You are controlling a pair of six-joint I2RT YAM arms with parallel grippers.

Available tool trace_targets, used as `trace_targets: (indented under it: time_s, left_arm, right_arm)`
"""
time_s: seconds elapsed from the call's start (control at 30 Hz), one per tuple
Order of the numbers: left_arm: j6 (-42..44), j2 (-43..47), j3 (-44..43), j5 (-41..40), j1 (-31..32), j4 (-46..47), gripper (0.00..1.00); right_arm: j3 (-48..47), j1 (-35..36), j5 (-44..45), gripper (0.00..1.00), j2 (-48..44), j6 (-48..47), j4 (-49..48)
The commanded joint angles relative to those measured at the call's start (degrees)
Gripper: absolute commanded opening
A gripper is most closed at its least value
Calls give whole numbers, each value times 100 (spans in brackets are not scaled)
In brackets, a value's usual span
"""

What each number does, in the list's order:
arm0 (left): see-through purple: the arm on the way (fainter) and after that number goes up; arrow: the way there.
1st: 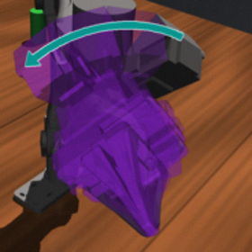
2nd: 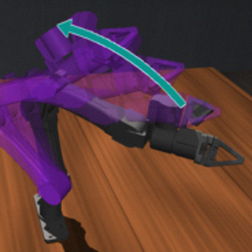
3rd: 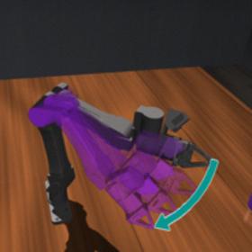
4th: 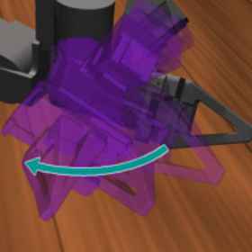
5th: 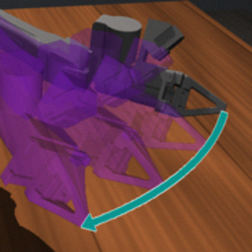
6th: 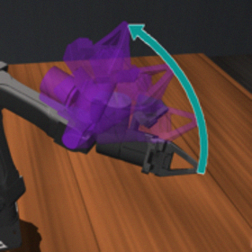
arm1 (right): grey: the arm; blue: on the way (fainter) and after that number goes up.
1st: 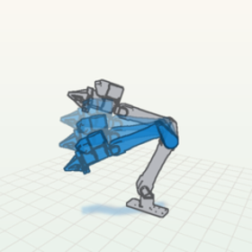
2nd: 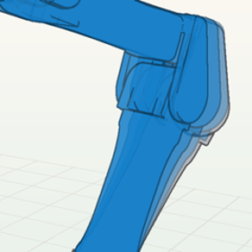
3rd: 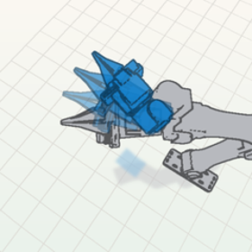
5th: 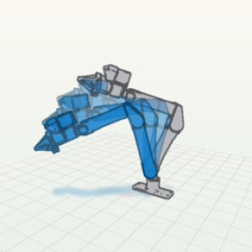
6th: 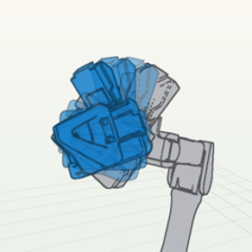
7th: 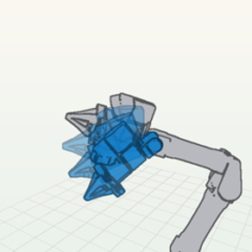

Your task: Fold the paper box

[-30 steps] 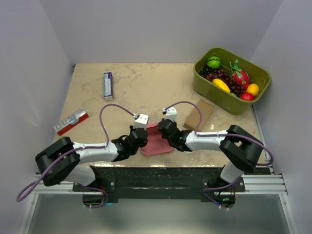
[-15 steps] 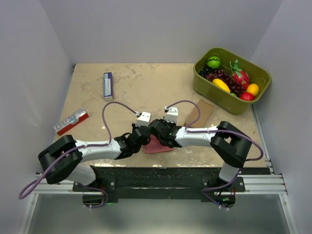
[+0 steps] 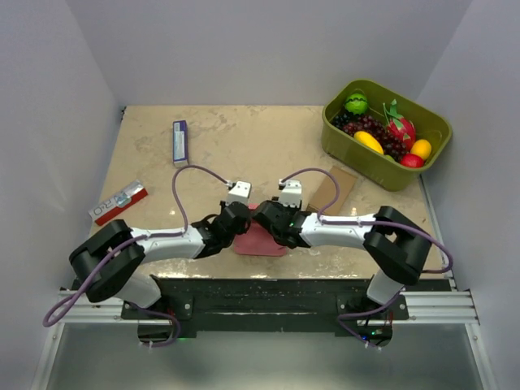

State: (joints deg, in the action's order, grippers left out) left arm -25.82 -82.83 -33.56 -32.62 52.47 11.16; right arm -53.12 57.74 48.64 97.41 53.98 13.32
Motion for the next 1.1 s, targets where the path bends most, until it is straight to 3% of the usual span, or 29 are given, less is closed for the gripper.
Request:
trace_targets:
  time_s: [0.0, 0.23, 0.33, 0.53, 0.63, 0.67, 0.7, 0.87, 1.07]
  left_arm:
    - [279, -216, -299, 562, -254, -447, 0]
    - [552, -445, -898, 976, -342, -1107, 0]
    - [666, -392, -968, 1354, -413, -1370, 0]
    - [886, -348, -1310, 1934, -465, -1757, 13]
    - [1000, -453, -1591, 2181, -501, -2055, 25]
    - [1026, -497, -1644, 2233, -501, -2204, 35]
    - [1079, -471, -1671, 2303, -501, -2232, 39]
    - [1194, 107, -1452, 2549, -501, -2127, 62]
    - [1115, 784, -1119, 2884, -509, -2293, 77]
  right_arm:
    - [363, 53, -521, 57, -896, -623, 171]
    - [1005, 106, -1831, 80, -2205, -1108, -119]
    - [1190, 98, -2104, 80, -2742, -1284, -111]
    - [1024, 98, -2324, 80, -3245, -1512, 232]
    - [760, 98, -2386, 81, -3140, -1811, 407]
    - [603, 98, -2368, 81, -3096, -1864, 478]
    - [540, 98, -2342, 82, -3000, -1986, 531]
    - [434, 98, -2377, 83, -2903, -2479, 452]
    - [338, 98, -2553, 81, -2911, -3007, 347]
